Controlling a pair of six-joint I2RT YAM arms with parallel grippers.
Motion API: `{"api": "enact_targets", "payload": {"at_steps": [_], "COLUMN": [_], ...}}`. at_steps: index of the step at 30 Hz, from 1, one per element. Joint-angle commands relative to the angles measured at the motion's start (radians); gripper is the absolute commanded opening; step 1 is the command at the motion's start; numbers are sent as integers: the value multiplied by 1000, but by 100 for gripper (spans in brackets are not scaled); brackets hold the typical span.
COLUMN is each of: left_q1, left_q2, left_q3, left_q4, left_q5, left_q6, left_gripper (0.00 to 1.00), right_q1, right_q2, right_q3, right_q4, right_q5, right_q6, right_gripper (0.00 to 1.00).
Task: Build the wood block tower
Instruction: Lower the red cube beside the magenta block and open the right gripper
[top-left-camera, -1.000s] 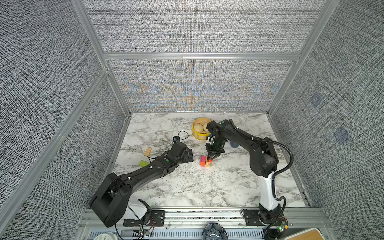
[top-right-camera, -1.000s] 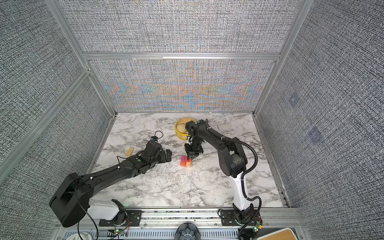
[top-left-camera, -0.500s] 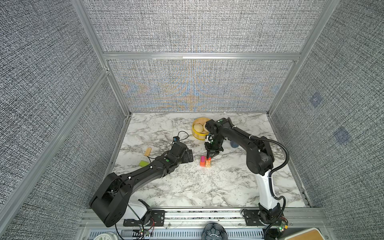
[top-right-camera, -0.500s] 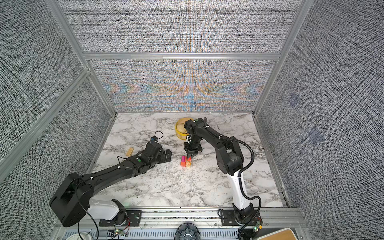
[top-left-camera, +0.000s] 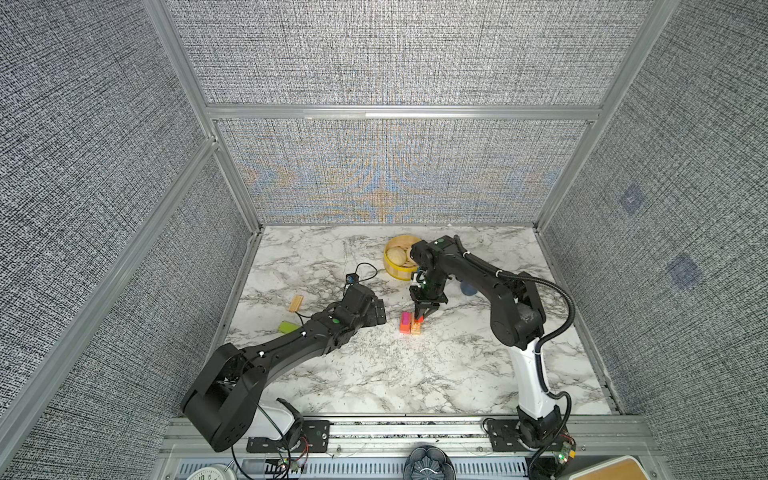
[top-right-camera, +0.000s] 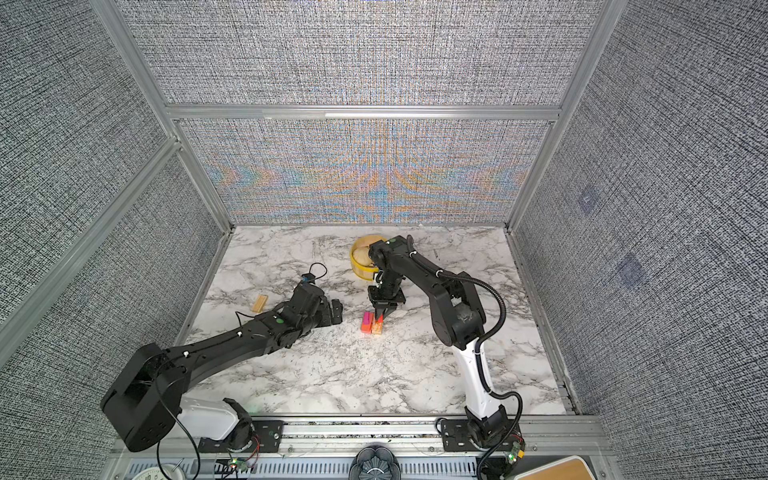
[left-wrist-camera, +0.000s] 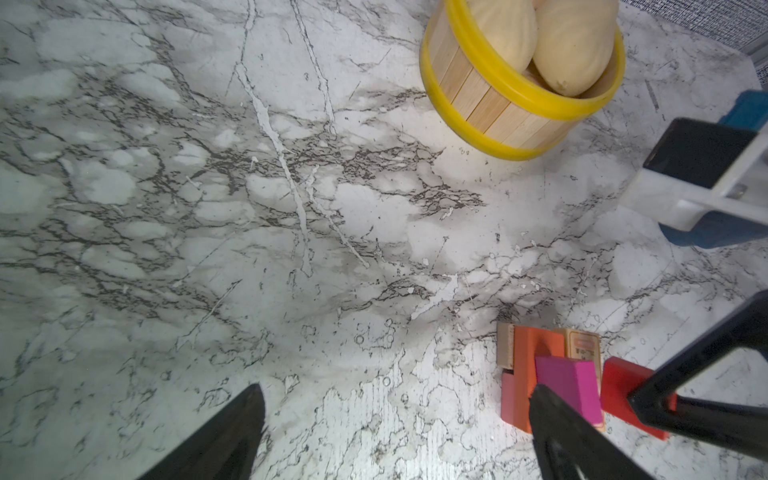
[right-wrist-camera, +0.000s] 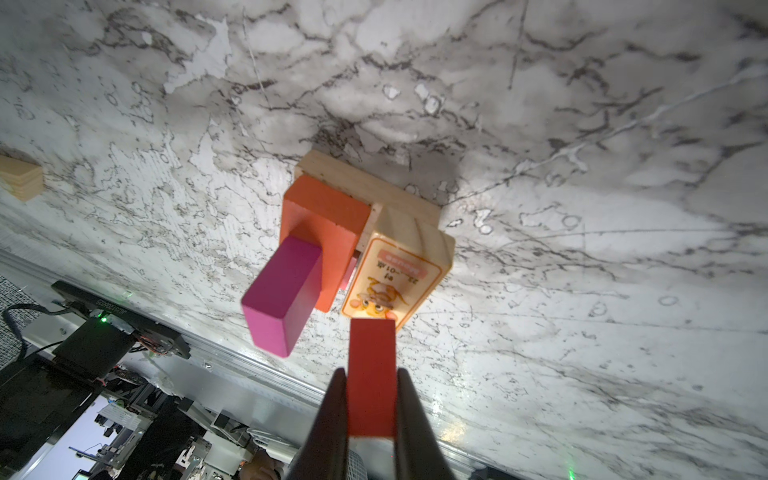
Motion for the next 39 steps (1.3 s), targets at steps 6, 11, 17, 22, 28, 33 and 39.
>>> {"api": "enact_targets", "payload": {"at_steps": [6,11,17,22,28,33,39], "left_q1": [0,0,0,0,2,2,2], "left_q2": [11,14,17,18,21,20,12], "left_q3": [8,8,9,8,10,10,11], "left_q4": [22,23,22,20,20,20,10], "left_q5": [-4,-4,-7,-9,-9,-9,-18], "left_q6": [2,2,2,2,2,2,3], "left_gripper": [100,99,100,99,100,100,100], "right_q1": [-4,-6,-7,-7,-7,-7,-9], "right_q2": [8,15,24,27,26,21,2], "right_q3": [7,18,36,44,48,50,48], "right_q4": [-11,-15,-19,-22,-26,-26,-23], "right_q5": [14,14,17,17,22,24,41], "right_q6": [-2,-8,-8,-9,-8,-9,-12], "right_gripper": [18,23,25,27,28,31,35]}}
